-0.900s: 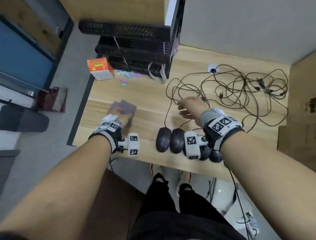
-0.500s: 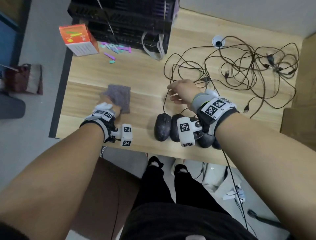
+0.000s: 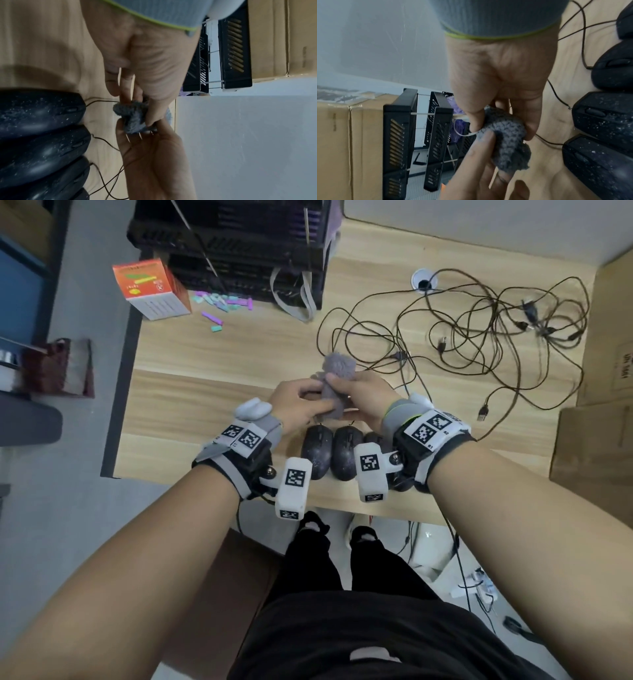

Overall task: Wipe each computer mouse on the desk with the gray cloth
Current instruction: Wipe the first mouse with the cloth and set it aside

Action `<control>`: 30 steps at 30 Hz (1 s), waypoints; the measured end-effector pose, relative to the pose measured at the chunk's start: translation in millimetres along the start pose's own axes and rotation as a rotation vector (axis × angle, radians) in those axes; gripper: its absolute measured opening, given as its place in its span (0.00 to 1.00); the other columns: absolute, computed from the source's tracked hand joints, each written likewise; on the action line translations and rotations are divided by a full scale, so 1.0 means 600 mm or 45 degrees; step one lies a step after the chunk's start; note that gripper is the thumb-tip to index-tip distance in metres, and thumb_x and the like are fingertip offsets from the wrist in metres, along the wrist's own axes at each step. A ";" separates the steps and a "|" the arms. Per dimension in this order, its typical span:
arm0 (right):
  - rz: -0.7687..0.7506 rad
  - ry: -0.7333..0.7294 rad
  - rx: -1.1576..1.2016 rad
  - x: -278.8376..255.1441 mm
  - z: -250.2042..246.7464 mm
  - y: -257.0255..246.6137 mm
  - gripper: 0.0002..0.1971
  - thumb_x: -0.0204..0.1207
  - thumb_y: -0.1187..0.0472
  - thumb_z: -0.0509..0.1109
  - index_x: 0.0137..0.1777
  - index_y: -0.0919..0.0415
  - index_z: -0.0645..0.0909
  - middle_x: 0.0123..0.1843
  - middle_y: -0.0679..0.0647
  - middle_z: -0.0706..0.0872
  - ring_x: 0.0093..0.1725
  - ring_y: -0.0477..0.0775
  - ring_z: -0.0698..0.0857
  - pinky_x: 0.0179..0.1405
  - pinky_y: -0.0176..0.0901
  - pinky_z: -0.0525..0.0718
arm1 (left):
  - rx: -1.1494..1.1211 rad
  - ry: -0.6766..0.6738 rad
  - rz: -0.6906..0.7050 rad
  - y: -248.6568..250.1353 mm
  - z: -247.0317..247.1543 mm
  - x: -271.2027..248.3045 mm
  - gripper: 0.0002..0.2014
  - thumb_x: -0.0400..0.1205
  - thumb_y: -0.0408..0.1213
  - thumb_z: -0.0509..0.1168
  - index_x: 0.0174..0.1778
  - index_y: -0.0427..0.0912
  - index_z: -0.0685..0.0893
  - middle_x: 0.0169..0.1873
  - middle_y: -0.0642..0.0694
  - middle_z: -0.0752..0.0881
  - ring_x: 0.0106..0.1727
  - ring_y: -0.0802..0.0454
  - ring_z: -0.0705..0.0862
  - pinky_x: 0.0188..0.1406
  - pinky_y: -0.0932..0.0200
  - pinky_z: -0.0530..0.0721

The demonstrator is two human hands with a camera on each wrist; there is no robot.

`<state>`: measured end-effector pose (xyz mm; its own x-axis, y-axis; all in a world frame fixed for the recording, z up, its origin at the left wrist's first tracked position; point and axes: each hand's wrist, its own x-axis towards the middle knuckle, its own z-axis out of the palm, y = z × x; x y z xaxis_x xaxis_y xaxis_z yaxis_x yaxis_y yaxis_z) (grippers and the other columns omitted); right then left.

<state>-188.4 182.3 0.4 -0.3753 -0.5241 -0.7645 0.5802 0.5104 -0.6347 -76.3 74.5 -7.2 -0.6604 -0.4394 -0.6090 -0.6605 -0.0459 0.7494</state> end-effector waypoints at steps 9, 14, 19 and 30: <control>-0.049 0.294 0.080 -0.028 -0.091 0.041 0.16 0.73 0.56 0.78 0.54 0.62 0.78 0.49 0.60 0.89 0.38 0.54 0.90 0.32 0.49 0.90 | 0.447 -0.021 -0.375 -0.082 0.059 -0.042 0.51 0.65 0.38 0.84 0.81 0.44 0.62 0.66 0.49 0.74 0.70 0.44 0.77 0.68 0.49 0.78; 0.002 0.276 0.100 -0.035 -0.106 0.064 0.24 0.73 0.55 0.79 0.63 0.65 0.76 0.56 0.64 0.90 0.48 0.60 0.92 0.43 0.57 0.91 | 0.471 0.018 -0.382 -0.107 0.095 -0.040 0.60 0.61 0.34 0.86 0.84 0.43 0.54 0.69 0.45 0.73 0.66 0.45 0.76 0.66 0.55 0.77; 0.006 0.284 0.072 -0.043 -0.112 0.064 0.26 0.72 0.54 0.79 0.64 0.67 0.77 0.55 0.63 0.90 0.49 0.62 0.92 0.50 0.63 0.90 | 0.762 0.061 -0.345 -0.111 0.103 -0.031 0.56 0.58 0.43 0.86 0.80 0.52 0.61 0.64 0.40 0.71 0.58 0.38 0.80 0.55 0.47 0.85; -0.019 0.190 -0.013 -0.060 -0.100 0.045 0.15 0.76 0.61 0.75 0.61 0.63 0.81 0.54 0.61 0.90 0.48 0.60 0.91 0.43 0.55 0.91 | 0.599 0.135 -0.228 -0.056 0.051 -0.050 0.52 0.56 0.47 0.85 0.75 0.54 0.66 0.61 0.45 0.80 0.56 0.43 0.82 0.53 0.50 0.84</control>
<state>-202.6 256.0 3.8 -0.4879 -0.4248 -0.7626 0.5663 0.5108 -0.6469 -45.3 116.8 -22.2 -0.4983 -0.5511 -0.6694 -0.8654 0.2692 0.4226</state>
